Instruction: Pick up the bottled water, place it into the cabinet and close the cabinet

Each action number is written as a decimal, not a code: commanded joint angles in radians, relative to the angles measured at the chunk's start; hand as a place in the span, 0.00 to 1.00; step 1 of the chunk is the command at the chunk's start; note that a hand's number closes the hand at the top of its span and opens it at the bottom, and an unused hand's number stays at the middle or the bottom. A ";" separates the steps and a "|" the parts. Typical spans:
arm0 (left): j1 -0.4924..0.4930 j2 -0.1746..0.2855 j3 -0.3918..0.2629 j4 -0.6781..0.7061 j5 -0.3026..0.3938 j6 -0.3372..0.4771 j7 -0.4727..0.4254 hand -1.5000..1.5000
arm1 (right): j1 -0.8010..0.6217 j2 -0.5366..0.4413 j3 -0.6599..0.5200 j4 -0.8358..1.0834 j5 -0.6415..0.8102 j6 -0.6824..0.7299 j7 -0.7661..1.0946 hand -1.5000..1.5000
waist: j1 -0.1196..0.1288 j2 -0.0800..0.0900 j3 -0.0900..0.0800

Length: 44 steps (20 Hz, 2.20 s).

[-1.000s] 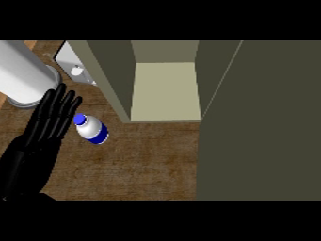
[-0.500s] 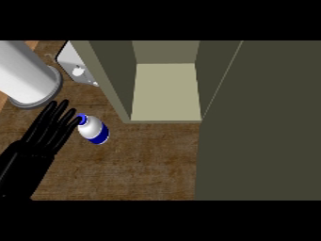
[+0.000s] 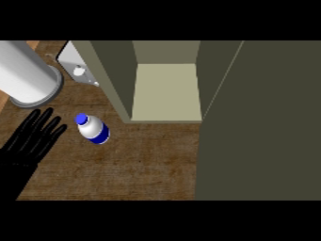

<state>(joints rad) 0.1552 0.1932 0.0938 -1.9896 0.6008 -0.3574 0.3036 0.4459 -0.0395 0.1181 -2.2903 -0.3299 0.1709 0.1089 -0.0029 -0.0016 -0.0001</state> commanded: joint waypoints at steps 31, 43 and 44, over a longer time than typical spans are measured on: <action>-0.324 0.093 0.204 0.835 -0.341 -0.258 -0.502 0.00 | 0.175 -0.038 -0.023 0.047 0.002 0.163 -0.213 0.00 | -0.014 0.004 -0.001; -0.505 0.117 0.208 1.308 -0.462 -0.240 -0.696 0.00 | 0.183 -0.001 0.073 -0.015 0.064 0.121 -0.171 0.00 | -0.014 0.005 -0.001; -0.559 0.116 0.199 1.341 -0.473 -0.228 -0.690 0.00 | 0.168 0.012 0.074 0.030 0.078 0.123 -0.206 0.00 | -0.014 0.004 -0.001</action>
<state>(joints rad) -0.3024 0.2964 0.2907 -0.7980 0.1537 -0.5941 -0.3587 0.6383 -0.0314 0.1931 -2.2745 -0.2465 0.2969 -0.0947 -0.0174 0.0022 -0.0011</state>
